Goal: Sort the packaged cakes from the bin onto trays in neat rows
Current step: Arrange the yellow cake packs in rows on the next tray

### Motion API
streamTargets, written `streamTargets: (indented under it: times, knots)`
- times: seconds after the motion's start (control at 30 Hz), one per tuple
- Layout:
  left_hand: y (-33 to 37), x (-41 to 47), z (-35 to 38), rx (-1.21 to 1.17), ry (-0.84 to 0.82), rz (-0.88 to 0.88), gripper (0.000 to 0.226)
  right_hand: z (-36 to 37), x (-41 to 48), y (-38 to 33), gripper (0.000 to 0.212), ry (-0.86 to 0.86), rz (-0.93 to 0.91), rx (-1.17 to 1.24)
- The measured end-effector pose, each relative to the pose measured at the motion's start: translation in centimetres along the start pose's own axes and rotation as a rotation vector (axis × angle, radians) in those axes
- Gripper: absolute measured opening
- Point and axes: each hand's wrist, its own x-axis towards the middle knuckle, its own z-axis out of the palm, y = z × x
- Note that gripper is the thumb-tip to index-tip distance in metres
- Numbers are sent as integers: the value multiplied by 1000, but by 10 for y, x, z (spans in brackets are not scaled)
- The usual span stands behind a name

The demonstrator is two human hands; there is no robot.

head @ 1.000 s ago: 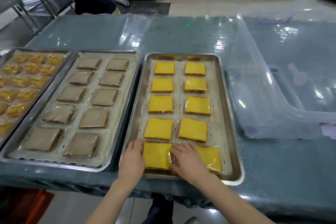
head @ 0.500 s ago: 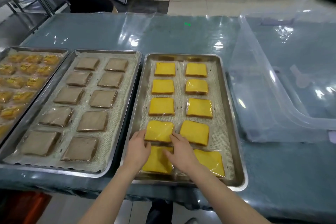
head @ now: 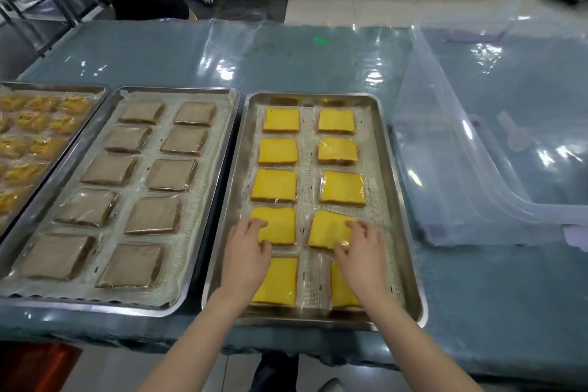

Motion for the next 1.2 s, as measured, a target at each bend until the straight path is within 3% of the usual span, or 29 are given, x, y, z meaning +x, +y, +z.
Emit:
streamTargets:
  times: [0.13,0.27,0.47,0.6,0.77,0.9,1.0,1.2]
  knots:
    - [41,5,30,-63,-238,137,43,-7,12,15,59,-78,149,125]
    - [59,13,55,62,-348,130,55,-7,19,12,52,-66,193,180]
    - [64,16,59,-79,-296,120,50,-11,26,17,45,63,170,264]
    - [68,14,55,-118,-332,113,51,-18,26,27,46,-31,116,200]
    - [68,-1,45,-62,-225,127,36,-31,3,46,42,-32,150,23]
    - [70,-26,48,48,-361,118,35,-35,-19,53,40,-159,153,-144]
    - [75,-35,52,26,-430,91,32,-32,-26,53,47,-199,161,-80]
    - [75,-33,47,-57,-368,19,27,-32,-24,50,50,-165,176,88]
